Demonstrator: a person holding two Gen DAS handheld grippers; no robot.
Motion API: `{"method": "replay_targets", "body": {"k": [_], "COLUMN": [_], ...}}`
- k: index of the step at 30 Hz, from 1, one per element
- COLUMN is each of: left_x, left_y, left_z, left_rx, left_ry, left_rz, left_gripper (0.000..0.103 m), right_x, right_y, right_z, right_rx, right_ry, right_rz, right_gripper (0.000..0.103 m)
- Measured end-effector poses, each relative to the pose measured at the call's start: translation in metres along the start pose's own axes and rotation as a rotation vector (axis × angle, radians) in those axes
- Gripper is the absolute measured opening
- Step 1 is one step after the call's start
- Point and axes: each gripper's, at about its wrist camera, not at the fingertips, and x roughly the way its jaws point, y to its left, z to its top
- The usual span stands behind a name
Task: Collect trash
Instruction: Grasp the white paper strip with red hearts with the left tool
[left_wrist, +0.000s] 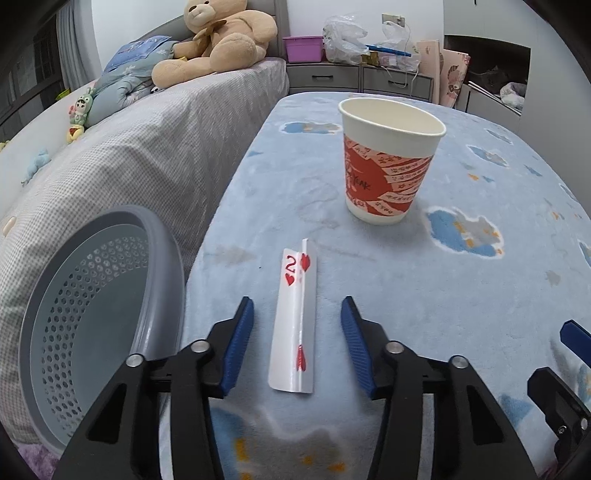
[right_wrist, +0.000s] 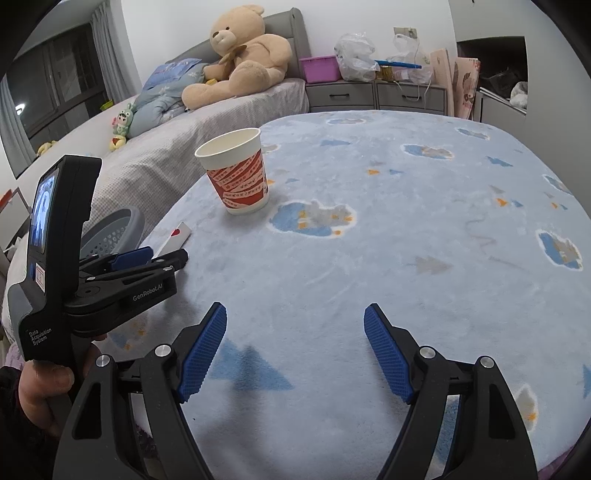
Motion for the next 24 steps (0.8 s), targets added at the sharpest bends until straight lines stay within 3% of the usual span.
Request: {"method": "replay_targets", "body": {"k": [6, 14, 24], "left_x": [0.000, -0.005, -0.022], "left_y": [0.001, 0.014, 0.037], "left_z": [0.002, 0.006, 0.014], "left_rx": [-0.007, -0.055, -0.100], "left_ry": [0.002, -0.009, -0.071], "left_rz": [-0.063, -0.129, -0.110], "left_gripper": [0.017, 0.013, 0.013], "right_x": [0.007, 0.015, 0.044], "right_y": [0.000, 0.007, 0.041], "right_z": [0.001, 0.011, 0.058], "right_rx": [0.008, 0.009, -0.071], "right_ry": [0.013, 0.027, -0.002], "right_rz": [-0.002, -0.002, -0.041], "right_gripper": [0.075, 0.075, 0.076]}}
